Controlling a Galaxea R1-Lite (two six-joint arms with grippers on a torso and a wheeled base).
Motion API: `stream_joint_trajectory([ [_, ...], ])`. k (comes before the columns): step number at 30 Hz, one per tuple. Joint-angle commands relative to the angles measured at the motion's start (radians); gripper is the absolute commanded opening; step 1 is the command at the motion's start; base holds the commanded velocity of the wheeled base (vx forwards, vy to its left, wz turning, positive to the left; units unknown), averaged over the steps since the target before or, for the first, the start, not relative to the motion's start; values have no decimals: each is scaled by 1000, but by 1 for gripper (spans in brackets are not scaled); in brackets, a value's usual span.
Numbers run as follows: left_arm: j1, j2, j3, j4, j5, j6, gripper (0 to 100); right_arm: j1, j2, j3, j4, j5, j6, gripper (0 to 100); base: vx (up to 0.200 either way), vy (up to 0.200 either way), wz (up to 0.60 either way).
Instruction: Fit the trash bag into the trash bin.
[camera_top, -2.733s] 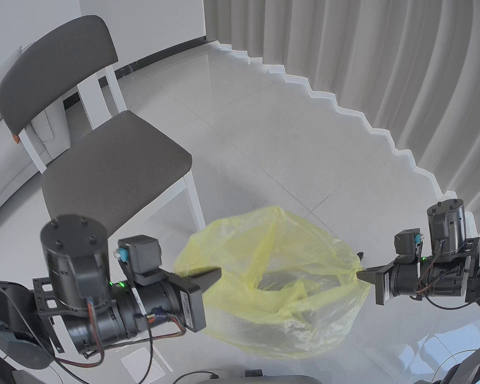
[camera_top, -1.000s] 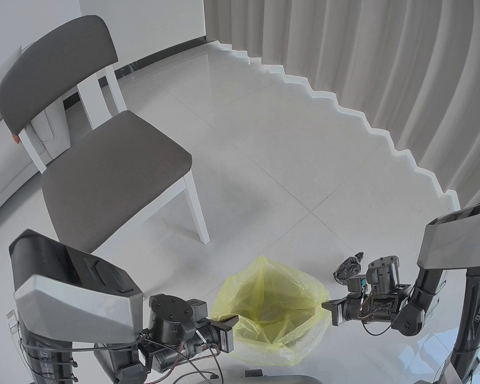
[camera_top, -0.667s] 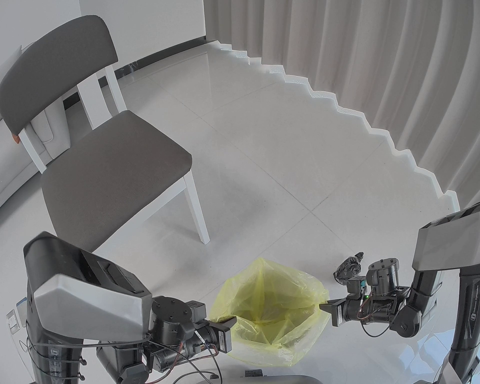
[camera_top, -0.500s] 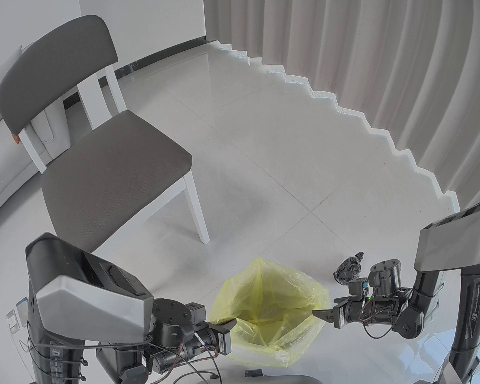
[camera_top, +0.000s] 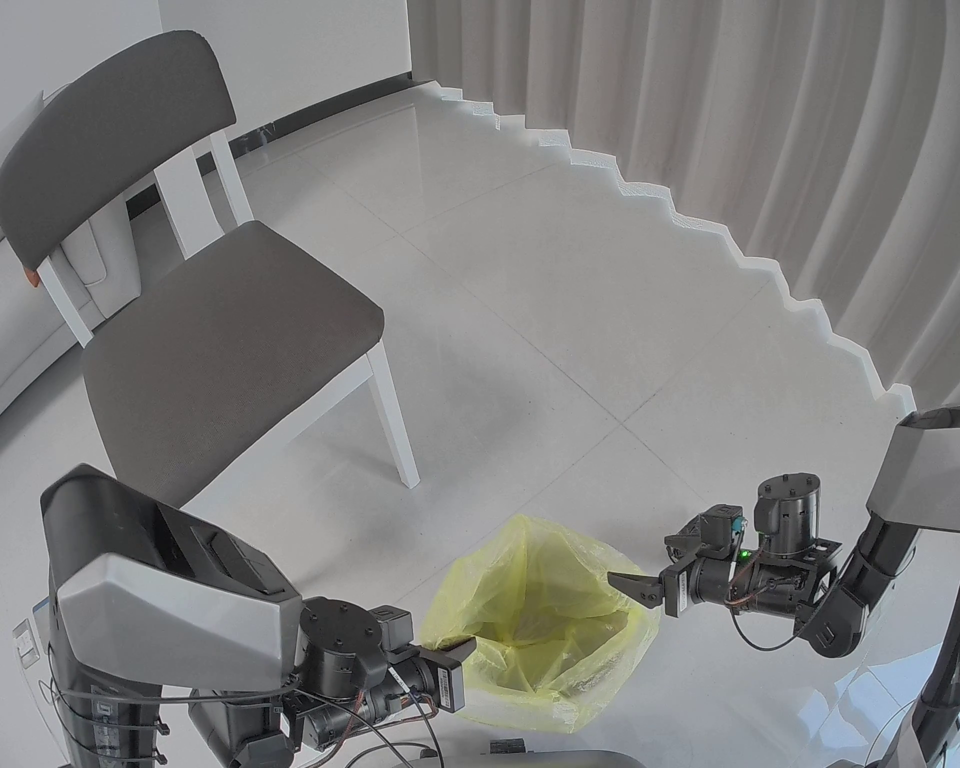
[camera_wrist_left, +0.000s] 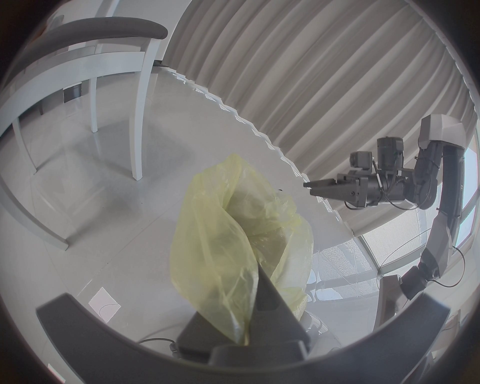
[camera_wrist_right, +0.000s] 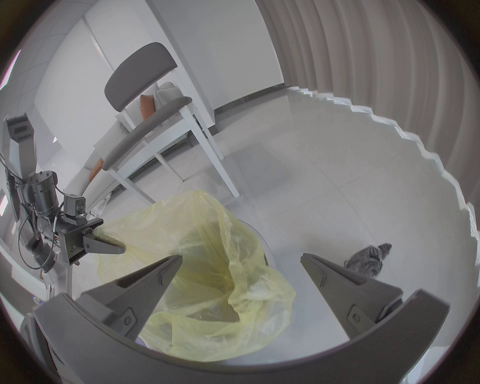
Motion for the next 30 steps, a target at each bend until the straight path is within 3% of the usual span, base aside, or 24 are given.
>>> stream_joint_trajectory([
  [1, -5, 0, 0, -17, 0, 0, 0, 49, 35, -101, 58, 0, -33, 100, 0, 0, 0],
  [6, -5, 2, 7, -17, 0, 0, 0, 97, 110, -160, 99, -6, -130, 100, 0, 0, 0],
  [7, -5, 2, 9, -17, 0, 0, 100, 106, 121, -162, 102, -9, -150, 100, 0, 0, 0],
  [11, -4, -5, 34, -17, 0, -1, 100, 141, 158, -171, 99, -41, -230, 100, 0, 0, 0],
  [22, 1, -70, 112, -17, 11, -1, 100, 125, 239, -323, 112, -73, -326, 100, 0, 0, 0],
  [30, 4, -144, 149, -17, 37, 0, 100, 106, 280, -476, 260, -133, -414, 100, 0, 0, 0],
])
